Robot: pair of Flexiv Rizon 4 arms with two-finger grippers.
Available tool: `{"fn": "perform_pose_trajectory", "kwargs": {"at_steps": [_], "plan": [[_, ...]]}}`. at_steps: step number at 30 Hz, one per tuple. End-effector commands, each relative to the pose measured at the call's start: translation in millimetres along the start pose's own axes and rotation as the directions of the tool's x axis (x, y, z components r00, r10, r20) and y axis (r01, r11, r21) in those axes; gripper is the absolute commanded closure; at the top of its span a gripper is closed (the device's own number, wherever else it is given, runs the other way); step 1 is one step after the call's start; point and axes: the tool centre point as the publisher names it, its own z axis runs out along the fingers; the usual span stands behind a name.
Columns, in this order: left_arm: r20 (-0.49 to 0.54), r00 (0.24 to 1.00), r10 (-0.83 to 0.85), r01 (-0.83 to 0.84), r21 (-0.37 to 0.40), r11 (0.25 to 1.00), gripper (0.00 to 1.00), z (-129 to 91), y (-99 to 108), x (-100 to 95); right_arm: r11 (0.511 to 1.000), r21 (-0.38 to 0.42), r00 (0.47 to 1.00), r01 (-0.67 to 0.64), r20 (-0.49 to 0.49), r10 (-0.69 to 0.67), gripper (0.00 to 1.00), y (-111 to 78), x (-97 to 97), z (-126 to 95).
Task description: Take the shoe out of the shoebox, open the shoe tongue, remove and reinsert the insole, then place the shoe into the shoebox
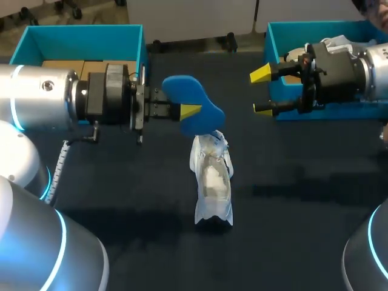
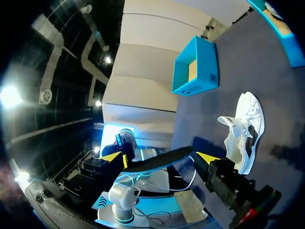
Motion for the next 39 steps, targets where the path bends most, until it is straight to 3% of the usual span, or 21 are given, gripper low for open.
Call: {"fn": "perform_pose_trajectory", "kwargs": {"at_steps": [1,3,17,19,20,22,23,24,25,30,31,32,39], "plan": [[0.008,0.921,0.390,-0.390,-0.004,0.921,1.00,5,9,-6.5,1.000,-0.003,1.000,0.000,0.001,0.000,0.00,-0.4,-0.2,2],[0.053,0.922,0.384,-0.384,-0.016,0.923,1.00,7,8,-8.3,1.000,-0.003,1.000,0.000,0.001,0.000,0.00,-0.4,-0.2,2],[0.053,0.922,0.384,-0.384,-0.016,0.923,1.00,7,8,-8.3,1.000,-0.003,1.000,0.000,0.001,0.000,0.00,-0.4,-0.2,2],[0.065,0.856,0.513,-0.513,-0.022,0.858,1.00,8,14,-1.1,1.000,-0.003,1.000,0.000,0.001,0.000,0.00,-0.4,-0.2,2],[0.086,0.777,0.623,-0.623,-0.034,0.782,1.00,9,19,-0.8,1.000,-0.003,1.000,0.000,0.001,0.000,0.00,-0.4,-0.2,2],[0.095,0.697,0.711,-0.707,-0.076,0.703,1.00,10,29,-1.2,1.000,-0.003,1.000,0.000,0.001,0.000,0.00,-0.4,-0.2,2],[0.090,0.662,0.744,-0.740,-0.084,0.668,1.00,10,32,-0.2,1.000,-0.003,1.000,0.000,0.001,0.000,0.00,-0.4,-0.2,2],[0.106,0.673,0.732,-0.725,-0.101,0.681,1.00,10,35,-2.3,1.000,-0.003,1.000,0.000,0.001,0.000,0.00,-0.4,-0.2,2],[0.107,0.615,0.782,-0.774,-0.109,0.624,1.00,9,37,-2.6,1.000,-0.003,1.000,0.000,0.001,0.000,0.00,-0.4,-0.2,2],[0.144,0.474,0.868,-0.852,-0.173,0.494,1.00,9,47,-5.1,1.000,-0.003,1.000,0.000,0.001,0.000,0.00,-0.4,-0.2,2],[0.155,0.471,0.868,-0.849,-0.186,0.494,1.00,10,48,-5.5,1.000,-0.003,1.000,0.000,0.001,0.000,0.00,-0.4,-0.2,2],[0.155,0.424,0.892,-0.870,-0.202,0.449,1.00,10,50,-6.0,1.000,-0.003,1.000,0.000,0.001,0.000,0.00,-0.4,-0.2,2],[0.180,0.363,0.914,-0.864,-0.302,0.403,1.00,11,55,-10.6,1.000,-0.003,1.000,0.000,0.001,0.000,0.00,-0.4,-0.2,2]]}}
